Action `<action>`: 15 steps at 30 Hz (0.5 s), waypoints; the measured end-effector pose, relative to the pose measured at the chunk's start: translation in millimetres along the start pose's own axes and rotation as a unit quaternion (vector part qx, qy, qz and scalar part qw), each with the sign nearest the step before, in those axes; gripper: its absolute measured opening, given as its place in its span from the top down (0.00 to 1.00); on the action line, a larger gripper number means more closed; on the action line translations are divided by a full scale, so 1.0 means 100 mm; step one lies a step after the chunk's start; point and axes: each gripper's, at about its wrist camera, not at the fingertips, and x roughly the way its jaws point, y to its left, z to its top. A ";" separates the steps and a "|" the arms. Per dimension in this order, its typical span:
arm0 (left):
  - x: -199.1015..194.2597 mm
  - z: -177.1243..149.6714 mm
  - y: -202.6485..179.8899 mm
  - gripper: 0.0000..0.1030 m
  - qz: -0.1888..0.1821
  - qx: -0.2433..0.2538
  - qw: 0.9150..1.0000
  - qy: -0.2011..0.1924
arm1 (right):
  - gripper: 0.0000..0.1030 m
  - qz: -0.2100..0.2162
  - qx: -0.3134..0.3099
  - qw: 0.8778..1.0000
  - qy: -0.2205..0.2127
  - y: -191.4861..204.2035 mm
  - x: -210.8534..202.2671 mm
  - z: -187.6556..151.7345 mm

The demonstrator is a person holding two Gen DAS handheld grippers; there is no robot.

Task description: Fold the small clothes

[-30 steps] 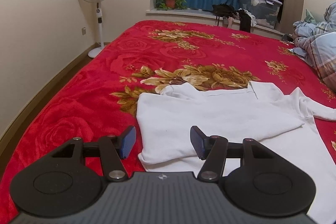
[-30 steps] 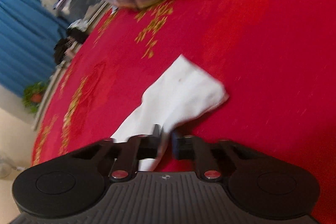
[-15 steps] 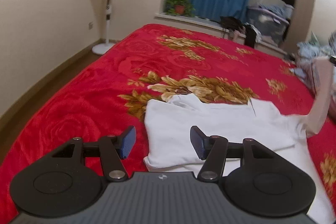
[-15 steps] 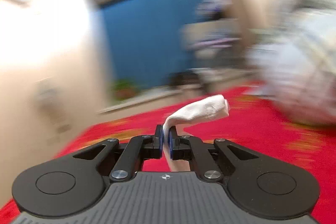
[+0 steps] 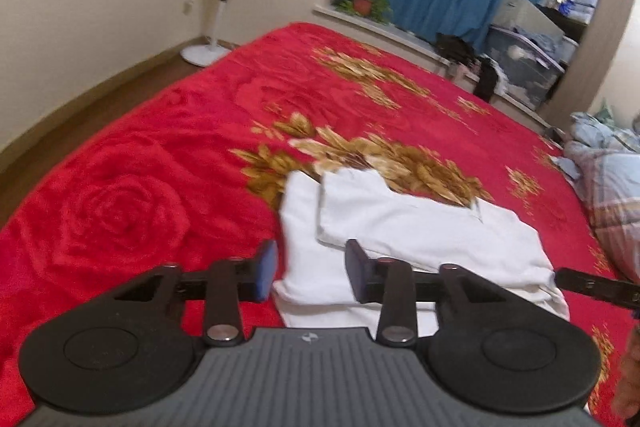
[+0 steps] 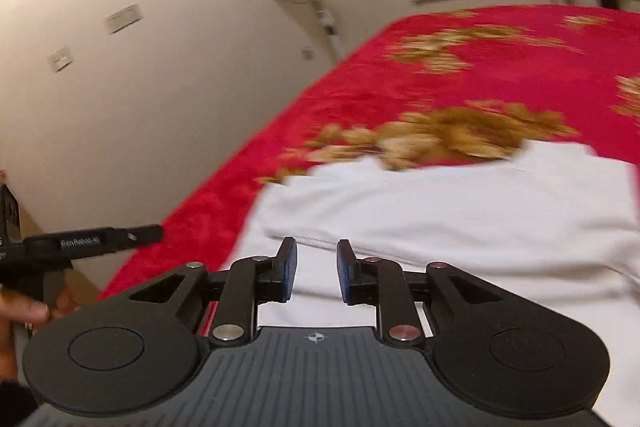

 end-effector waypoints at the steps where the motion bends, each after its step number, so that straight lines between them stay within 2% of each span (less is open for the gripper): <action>1: 0.04 0.01 0.00 0.76 -0.010 0.000 1.000 0.005 | 0.77 -0.020 0.013 1.000 0.002 -0.15 -0.16 0.00; 3: 0.15 0.02 -0.03 0.77 -0.024 -0.003 1.000 0.011 | 0.77 -0.062 0.034 0.998 0.006 -0.47 -0.36 -0.02; 6: 0.39 0.04 -0.07 0.77 -0.054 -0.016 0.998 0.021 | 0.77 -0.106 0.052 0.993 -0.006 -0.87 -0.54 -0.14; 8: 0.57 0.05 -0.09 0.77 -0.063 -0.025 0.997 0.029 | 0.77 -0.123 0.087 0.988 -0.022 -1.14 -0.59 -0.27; 11: 0.92 0.03 -0.03 0.74 -0.085 -0.064 0.993 0.058 | 0.74 -0.119 0.179 0.976 -0.038 -1.54 -0.50 -0.44; 12: 1.03 0.03 0.00 0.73 -0.084 -0.079 0.991 0.066 | 0.74 -0.108 0.217 0.969 -0.044 -1.66 -0.45 -0.47; 15: 1.34 0.01 0.14 0.68 -0.071 -0.136 0.984 0.096 | 0.74 -0.079 0.273 0.957 -0.054 -1.91 -0.34 -0.50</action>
